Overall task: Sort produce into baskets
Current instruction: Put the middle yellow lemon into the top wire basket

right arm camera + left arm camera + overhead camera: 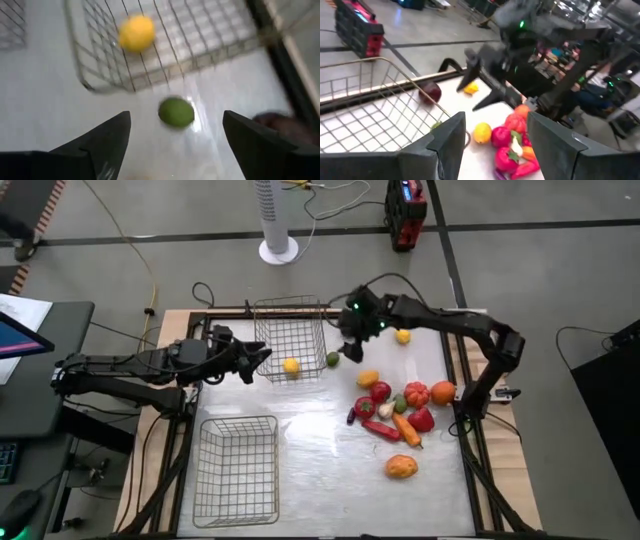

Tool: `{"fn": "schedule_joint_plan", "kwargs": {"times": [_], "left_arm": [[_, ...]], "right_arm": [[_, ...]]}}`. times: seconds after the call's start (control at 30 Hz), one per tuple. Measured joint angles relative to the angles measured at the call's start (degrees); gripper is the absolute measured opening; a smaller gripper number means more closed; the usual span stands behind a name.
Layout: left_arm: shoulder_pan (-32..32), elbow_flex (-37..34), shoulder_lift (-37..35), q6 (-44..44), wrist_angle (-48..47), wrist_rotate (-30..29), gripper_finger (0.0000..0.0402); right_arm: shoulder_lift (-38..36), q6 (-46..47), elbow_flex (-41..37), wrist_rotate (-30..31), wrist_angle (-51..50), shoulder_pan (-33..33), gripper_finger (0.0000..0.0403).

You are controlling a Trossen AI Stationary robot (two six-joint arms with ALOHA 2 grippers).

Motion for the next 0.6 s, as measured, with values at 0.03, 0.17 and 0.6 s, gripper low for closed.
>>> {"fn": "schedule_joint_plan", "kwargs": {"times": [0.03,0.17,0.6], "left_arm": [[0.0,0.0,0.0,0.0,0.0,-0.6,0.0198],[0.0,0.0,0.0,0.0,-1.1,-1.9,0.0199],[0.1,0.0,0.2,5.6,-2.5,-0.1,0.0221]], "right_arm": [[-0.3,0.0,-2.5,0.0,1.7,0.1,0.0334],[-0.7,0.0,-7.6,-0.1,3.0,1.4,0.0327],[0.9,-10.1,-7.7,1.9,-12.2,4.0,0.0360]]}}
